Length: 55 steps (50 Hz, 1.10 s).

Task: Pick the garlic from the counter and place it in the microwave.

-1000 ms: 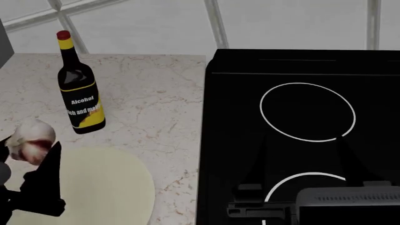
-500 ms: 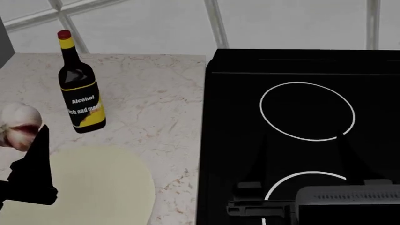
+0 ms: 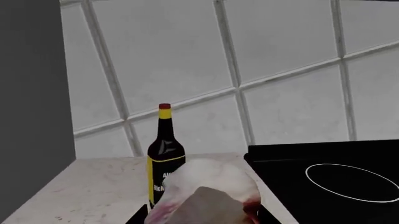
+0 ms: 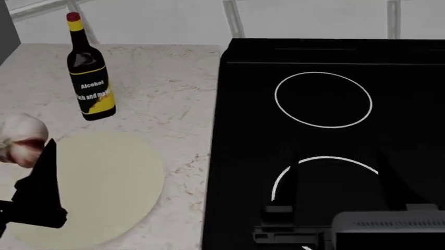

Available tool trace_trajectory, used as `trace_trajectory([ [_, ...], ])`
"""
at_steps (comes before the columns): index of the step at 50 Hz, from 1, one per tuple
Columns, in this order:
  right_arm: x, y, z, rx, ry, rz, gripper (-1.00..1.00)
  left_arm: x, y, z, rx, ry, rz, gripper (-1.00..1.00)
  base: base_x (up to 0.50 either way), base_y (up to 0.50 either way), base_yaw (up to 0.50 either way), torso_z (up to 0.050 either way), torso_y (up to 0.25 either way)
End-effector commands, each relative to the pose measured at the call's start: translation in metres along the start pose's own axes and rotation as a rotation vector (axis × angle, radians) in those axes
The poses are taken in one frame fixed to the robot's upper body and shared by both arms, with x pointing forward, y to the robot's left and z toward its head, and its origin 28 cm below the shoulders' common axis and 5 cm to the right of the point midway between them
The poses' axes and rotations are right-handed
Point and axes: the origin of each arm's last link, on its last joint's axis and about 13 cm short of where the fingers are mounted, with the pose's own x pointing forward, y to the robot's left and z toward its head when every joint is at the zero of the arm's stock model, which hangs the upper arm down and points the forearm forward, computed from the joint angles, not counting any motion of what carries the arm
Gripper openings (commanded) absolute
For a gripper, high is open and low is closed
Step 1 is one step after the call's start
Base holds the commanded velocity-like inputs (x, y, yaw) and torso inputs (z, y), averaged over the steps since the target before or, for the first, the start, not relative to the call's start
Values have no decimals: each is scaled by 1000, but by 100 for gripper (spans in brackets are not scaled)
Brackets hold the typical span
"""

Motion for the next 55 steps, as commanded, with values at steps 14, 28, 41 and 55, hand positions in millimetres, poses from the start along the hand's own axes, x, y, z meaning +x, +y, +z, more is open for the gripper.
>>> trace_trajectory([
  [14, -4, -4, -2, 17, 3, -12, 100, 2, -6, 0, -23, 2, -9, -100, 1, -500, 0, 0, 0],
  [28, -4, -3, 1, 12, 2, -7, 100, 0, -5, -1, -31, -1, -7, -100, 0, -500, 0, 0, 0],
  [41, -5, -3, 1, 7, 6, -7, 100, 1, -5, -3, -35, -1, -7, -100, 0, -500, 0, 0, 0],
  [55, -5, -3, 0, 6, 7, -6, 100, 1, -5, -3, -34, -1, -6, -100, 0, -500, 0, 0, 0],
])
